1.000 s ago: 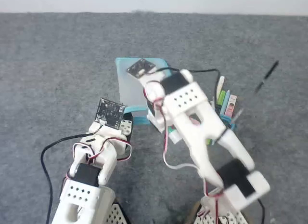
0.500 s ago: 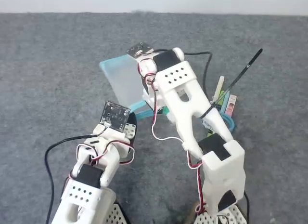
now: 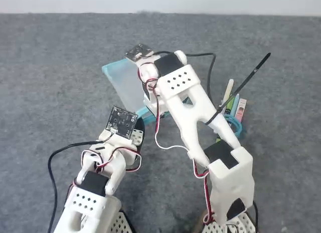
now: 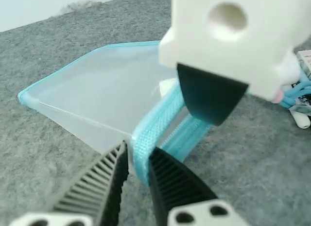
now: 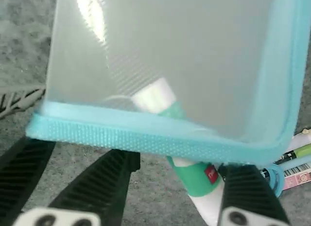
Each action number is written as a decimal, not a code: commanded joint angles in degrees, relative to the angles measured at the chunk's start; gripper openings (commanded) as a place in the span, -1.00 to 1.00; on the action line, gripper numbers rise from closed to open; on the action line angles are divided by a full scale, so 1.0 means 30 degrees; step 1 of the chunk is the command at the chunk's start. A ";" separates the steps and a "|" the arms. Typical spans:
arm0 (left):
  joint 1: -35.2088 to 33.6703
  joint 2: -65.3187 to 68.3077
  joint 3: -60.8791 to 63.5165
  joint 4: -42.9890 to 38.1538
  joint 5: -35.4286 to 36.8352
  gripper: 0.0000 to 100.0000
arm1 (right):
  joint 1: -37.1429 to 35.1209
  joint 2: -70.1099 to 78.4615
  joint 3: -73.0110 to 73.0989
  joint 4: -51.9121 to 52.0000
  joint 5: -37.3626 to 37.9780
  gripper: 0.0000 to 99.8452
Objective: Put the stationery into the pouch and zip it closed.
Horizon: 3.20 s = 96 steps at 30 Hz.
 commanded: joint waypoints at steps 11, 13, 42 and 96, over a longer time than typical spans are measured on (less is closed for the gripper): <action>0.0703 -0.0147 -0.0249 -0.0322 -0.0322 -0.98 | -0.0835 -0.6051 -0.1407 0.0571 -0.0088 -0.43; 0.0703 -0.0147 -0.0249 -0.0322 -0.0322 -0.98 | -0.0718 -0.6696 -0.1348 0.0571 0.0000 -0.43; -0.7736 -0.0293 -0.1861 0.1260 -0.0205 -0.98 | 1.4608 -0.9978 1.9722 -1.3201 0.1993 -0.43; -0.5538 -0.0293 -0.1040 0.1231 -0.0205 -0.98 | 1.4930 -0.1773 1.0960 -0.8484 0.1377 -0.99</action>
